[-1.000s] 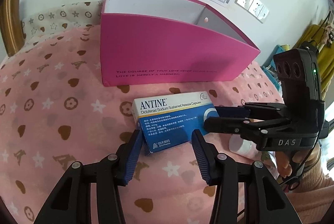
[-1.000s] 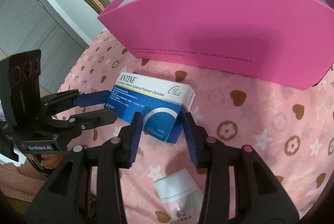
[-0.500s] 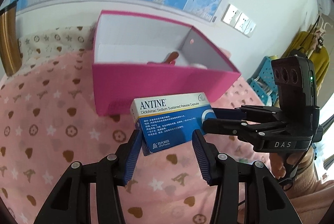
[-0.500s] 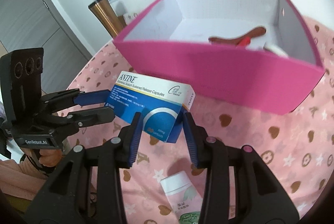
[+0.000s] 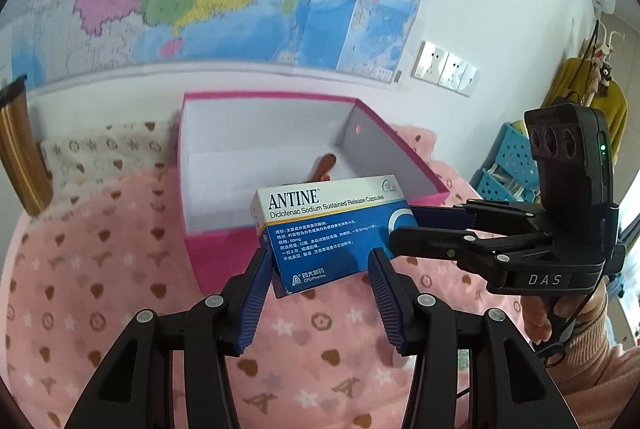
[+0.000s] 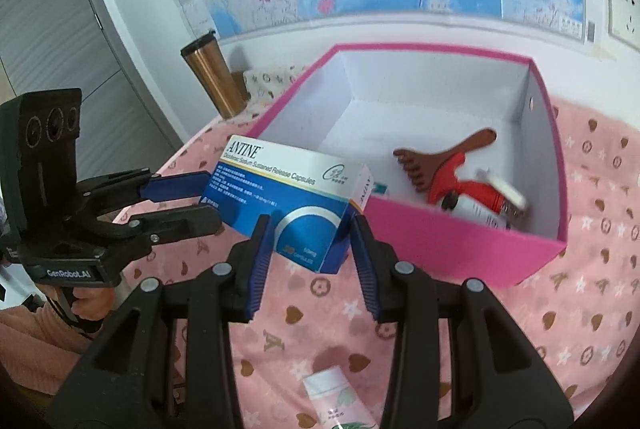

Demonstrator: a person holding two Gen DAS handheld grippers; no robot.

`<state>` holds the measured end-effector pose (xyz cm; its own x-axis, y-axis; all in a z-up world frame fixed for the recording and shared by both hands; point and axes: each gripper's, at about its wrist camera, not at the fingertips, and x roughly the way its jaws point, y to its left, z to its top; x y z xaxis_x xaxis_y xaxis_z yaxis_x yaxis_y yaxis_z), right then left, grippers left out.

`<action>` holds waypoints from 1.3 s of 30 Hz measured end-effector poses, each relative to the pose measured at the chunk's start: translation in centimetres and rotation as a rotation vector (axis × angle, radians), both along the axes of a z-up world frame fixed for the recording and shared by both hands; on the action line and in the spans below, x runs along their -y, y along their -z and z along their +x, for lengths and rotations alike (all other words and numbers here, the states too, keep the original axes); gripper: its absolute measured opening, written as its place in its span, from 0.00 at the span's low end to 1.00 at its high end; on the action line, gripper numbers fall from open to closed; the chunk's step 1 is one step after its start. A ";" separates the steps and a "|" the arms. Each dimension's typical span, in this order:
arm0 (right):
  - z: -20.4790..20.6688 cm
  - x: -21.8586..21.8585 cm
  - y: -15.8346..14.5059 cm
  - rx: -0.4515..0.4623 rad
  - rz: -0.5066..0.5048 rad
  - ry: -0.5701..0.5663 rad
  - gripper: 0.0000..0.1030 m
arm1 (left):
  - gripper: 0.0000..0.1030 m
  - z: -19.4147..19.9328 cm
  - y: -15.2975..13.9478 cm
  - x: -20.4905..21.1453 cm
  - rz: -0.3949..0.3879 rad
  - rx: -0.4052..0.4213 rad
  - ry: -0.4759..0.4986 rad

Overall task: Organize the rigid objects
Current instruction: 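Lift the ANTINE box with the right gripper and carry it over the magenta box, then lower the ANTINE box into the magenta box and open the right gripper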

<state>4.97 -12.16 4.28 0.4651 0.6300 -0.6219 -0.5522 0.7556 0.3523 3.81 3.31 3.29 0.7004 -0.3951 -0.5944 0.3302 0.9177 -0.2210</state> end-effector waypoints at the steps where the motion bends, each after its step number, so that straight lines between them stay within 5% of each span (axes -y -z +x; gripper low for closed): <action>1: 0.2 0.0 -0.4 0.012 0.000 0.002 0.41 | 0.48 0.2 -0.2 0.0 0.002 0.003 -0.002; 17: 3.3 -0.2 -1.1 0.027 -0.003 0.039 0.41 | 0.48 3.7 -1.2 0.2 0.022 0.010 -0.035; 39: 7.0 -1.7 1.3 -0.077 0.010 0.032 0.41 | 0.48 7.4 0.5 -1.2 0.040 -0.067 -0.086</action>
